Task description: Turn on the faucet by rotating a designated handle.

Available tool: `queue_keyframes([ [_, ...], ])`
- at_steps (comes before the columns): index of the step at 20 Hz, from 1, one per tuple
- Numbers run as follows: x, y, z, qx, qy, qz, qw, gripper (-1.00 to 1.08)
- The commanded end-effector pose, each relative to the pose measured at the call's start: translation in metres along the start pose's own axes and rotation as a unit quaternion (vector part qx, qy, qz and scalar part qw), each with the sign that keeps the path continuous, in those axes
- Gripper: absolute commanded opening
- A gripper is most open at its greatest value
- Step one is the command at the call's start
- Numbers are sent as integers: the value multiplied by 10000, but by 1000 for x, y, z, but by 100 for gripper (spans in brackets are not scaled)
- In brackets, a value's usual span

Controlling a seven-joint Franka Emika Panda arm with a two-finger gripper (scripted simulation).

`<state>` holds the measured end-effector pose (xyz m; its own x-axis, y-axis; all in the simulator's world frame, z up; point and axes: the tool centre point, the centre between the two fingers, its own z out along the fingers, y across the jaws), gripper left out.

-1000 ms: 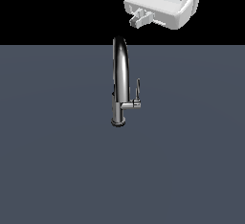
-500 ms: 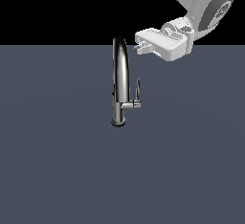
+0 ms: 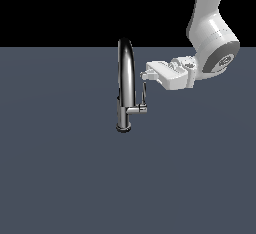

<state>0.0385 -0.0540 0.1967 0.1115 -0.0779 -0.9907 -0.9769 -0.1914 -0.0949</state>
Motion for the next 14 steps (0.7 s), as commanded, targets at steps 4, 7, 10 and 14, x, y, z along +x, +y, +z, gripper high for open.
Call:
queue_keyframes([
  [4,25,0,4,324,-334,314,9984,-100],
  [7,33,0,6,412,-425,402,9974,-100],
  [10,35,1,7,442,-455,431,9971,-100],
  [14,35,1,7,438,-453,431,9971,-100],
])
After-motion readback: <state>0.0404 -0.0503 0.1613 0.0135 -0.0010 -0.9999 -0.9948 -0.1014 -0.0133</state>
